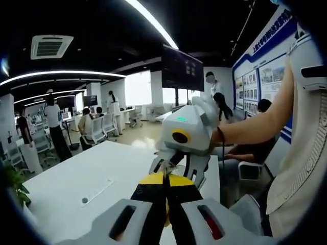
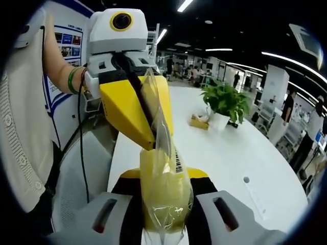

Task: Compare the silicone blocks by pressing each to a similar depth, holding the contact briefly, and releasing to observe deformation and rebound differences across the visible hardness samples.

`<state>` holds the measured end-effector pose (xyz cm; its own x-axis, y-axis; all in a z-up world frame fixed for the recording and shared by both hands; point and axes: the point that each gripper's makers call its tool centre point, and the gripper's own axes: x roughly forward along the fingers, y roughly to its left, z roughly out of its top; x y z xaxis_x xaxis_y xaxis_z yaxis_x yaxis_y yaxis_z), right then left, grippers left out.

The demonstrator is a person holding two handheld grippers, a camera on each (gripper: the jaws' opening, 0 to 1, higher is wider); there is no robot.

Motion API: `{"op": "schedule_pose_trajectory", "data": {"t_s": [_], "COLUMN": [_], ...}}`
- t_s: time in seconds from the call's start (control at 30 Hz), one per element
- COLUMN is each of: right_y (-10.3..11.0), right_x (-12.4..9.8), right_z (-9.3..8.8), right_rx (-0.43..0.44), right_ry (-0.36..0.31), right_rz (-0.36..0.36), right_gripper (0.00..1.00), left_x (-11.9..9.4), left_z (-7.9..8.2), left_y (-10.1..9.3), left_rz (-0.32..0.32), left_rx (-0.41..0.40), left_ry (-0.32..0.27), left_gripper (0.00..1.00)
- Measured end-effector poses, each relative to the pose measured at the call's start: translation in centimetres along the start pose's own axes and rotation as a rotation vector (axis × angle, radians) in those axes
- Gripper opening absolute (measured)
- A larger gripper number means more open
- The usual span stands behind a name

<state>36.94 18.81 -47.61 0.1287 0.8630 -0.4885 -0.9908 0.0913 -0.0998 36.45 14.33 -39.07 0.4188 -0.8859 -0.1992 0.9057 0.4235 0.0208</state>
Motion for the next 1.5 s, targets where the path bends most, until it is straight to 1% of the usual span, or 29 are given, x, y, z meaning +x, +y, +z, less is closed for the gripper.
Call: {"op": "schedule_pose_trajectory", "data": {"t_s": [0.13,0.2,0.47,0.77,1.07,1.23,1.37,1.5], "right_y": [0.0,0.0,-0.1,0.0,0.2,0.2,0.3,0.3], "right_x": [0.1,0.0,0.1,0.1,0.3,0.6,0.8,0.8], "right_z": [0.0,0.1,0.3,0.4,0.2,-0.4,-0.7,-0.8], "right_rx": [-0.008,-0.027,-0.033,-0.035,-0.023,-0.024,-0.017,-0.008], "right_ry": [-0.004,-0.005,-0.015,-0.018,-0.011,0.011,0.016,0.008], "right_rz": [0.001,0.003,0.003,0.009,0.017,0.02,0.026,0.031], "right_gripper": [0.23,0.23,0.24,0.27,0.28,0.29,0.29,0.31], "left_x": [-0.1,-0.1,-0.2,-0.2,-0.1,0.1,0.2,0.2], "left_z": [-0.1,0.0,0.0,0.1,-0.1,-0.5,-0.9,-0.9], "left_y": [0.0,0.0,0.2,-0.1,-0.2,-0.3,-0.4,-0.2], "left_rz": [0.001,-0.001,0.001,0.001,-0.001,0.001,0.007,0.011], "left_rx": [-0.002,-0.007,-0.004,-0.002,-0.002,-0.005,-0.02,-0.044], "left_ry": [0.001,-0.001,-0.002,-0.001,0.012,0.026,0.031,0.024], "left_gripper": [0.0,0.0,0.0,0.0,0.0,0.0,0.0,0.0]}}
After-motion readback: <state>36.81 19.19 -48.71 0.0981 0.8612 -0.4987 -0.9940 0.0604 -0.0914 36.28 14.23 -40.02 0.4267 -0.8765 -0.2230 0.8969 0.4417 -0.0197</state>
